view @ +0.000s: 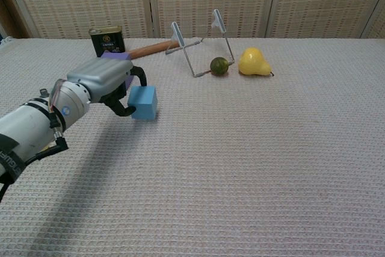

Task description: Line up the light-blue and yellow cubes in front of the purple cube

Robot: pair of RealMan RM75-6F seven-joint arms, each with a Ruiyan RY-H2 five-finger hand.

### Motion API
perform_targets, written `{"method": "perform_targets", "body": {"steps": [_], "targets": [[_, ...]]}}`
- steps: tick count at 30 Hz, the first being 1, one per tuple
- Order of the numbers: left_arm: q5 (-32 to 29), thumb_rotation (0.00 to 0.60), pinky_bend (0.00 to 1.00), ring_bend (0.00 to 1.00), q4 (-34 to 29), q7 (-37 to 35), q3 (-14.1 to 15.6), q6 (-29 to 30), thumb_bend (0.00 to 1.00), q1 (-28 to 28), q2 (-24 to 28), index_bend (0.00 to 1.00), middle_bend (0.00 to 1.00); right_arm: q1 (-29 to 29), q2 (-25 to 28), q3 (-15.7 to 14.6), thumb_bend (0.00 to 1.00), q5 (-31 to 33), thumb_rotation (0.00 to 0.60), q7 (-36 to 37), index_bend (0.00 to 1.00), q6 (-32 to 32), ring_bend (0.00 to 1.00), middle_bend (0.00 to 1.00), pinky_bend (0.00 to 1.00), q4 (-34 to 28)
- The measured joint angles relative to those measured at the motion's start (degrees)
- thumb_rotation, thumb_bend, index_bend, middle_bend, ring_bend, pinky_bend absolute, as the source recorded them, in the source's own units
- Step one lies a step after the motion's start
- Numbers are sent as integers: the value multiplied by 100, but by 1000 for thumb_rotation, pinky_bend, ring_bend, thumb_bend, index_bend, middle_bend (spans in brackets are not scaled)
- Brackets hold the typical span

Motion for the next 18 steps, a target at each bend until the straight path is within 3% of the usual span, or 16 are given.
{"method": "perform_targets", "body": {"steps": [8, 18], "targets": [[195, 600, 1000, 1000, 742, -756, 44, -434, 437, 34, 309, 480, 1000, 25, -20, -12, 113, 17, 600, -63, 0, -90, 0, 0, 0, -39], [459, 600, 1000, 1000, 1622, -1288, 126, -769, 450, -11, 262, 454, 1000, 57, -21, -26, 113, 50, 600, -119, 0, -173, 0, 0, 0, -103]]}}
